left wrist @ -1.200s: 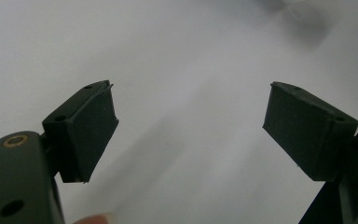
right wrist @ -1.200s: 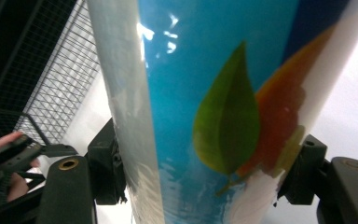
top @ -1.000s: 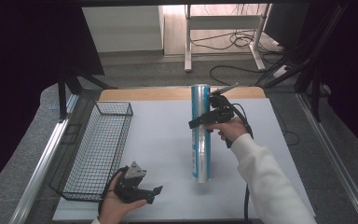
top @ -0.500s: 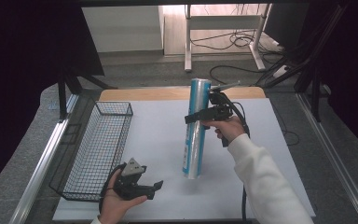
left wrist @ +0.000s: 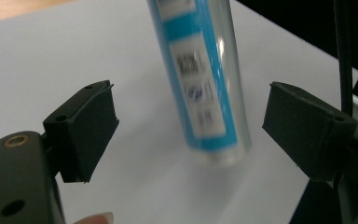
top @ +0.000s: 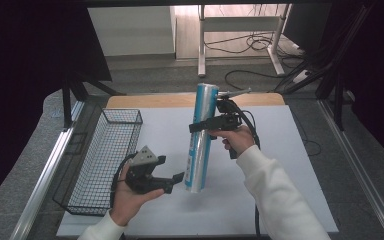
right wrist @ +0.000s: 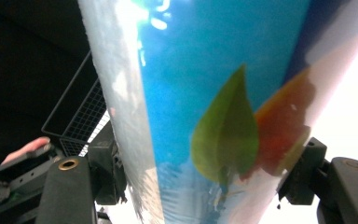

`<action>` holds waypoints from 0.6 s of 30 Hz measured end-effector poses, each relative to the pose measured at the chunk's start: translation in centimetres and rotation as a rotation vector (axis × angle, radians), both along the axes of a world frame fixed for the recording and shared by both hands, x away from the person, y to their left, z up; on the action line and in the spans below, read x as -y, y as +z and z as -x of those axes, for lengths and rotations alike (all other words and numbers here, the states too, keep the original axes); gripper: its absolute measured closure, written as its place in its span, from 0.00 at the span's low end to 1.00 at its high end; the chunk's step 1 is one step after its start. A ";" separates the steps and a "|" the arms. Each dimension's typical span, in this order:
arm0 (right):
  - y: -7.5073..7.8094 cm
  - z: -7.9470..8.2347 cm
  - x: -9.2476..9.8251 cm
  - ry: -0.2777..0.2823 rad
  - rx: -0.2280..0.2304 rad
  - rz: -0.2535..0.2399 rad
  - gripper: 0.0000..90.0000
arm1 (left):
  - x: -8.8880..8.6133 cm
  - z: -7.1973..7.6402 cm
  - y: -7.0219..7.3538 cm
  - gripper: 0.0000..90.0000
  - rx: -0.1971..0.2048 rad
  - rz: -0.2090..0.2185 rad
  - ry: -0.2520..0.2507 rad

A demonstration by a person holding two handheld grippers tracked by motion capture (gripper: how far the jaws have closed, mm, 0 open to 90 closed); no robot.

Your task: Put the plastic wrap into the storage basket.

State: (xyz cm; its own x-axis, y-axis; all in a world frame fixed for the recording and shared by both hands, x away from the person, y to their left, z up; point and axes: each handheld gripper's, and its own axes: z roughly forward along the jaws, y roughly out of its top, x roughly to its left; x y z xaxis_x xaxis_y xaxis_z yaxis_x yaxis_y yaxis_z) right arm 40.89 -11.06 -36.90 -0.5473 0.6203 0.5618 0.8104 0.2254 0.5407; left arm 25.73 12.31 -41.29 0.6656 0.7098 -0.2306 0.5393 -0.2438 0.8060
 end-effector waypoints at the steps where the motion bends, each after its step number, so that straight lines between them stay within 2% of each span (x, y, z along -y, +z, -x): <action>1: 0.1 0.2 -0.3 -0.001 0.004 -0.006 0.35 | 0.1 -0.7 0.3 0.19 -0.013 0.016 -0.003; 3: 0.1 0.3 -0.5 -0.004 0.005 -0.012 0.36 | 0.4 -1.9 0.8 0.19 -0.036 0.042 0.001; 4: 0.1 0.3 -0.6 -0.002 0.002 -0.014 0.35 | 0.7 -3.1 1.2 0.19 -0.057 0.056 0.009; 5: 0.1 0.3 -0.6 -0.002 0.002 -0.014 0.35 | 0.7 -3.1 1.2 0.19 -0.057 0.056 0.009; 7: 0.1 0.5 -0.8 0.008 0.003 -0.027 0.35 | 1.1 -4.6 1.5 0.19 -0.093 0.085 0.001; 8: 0.1 0.4 -0.9 0.007 -0.001 -0.030 0.35 | 1.1 -4.6 1.5 0.19 -0.093 0.085 0.001; 11: -0.1 0.4 -1.2 0.007 -0.007 -0.036 0.35 | 2.0 -6.0 1.3 0.18 -0.142 0.099 -0.014; 14: -0.2 0.5 -1.5 0.008 -0.004 -0.034 0.35 | 2.5 -6.5 1.1 0.18 -0.158 0.097 -0.021; 15: -0.3 0.5 -1.8 0.009 -0.005 -0.037 0.35 | 2.9 -6.9 0.9 0.19 -0.173 0.106 -0.009; 18: -0.5 0.6 -2.0 -0.008 -0.017 -0.049 0.35 | 2.9 -7.3 0.7 0.24 -0.178 0.118 0.011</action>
State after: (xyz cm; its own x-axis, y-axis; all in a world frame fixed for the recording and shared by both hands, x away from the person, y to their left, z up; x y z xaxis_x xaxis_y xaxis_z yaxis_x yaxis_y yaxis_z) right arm 40.34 -9.02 -37.39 -0.5330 0.5961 0.6005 0.8211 0.1930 0.5372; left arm 33.03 9.38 -40.56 0.5996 0.6775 -0.4260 0.6776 -0.1466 0.7207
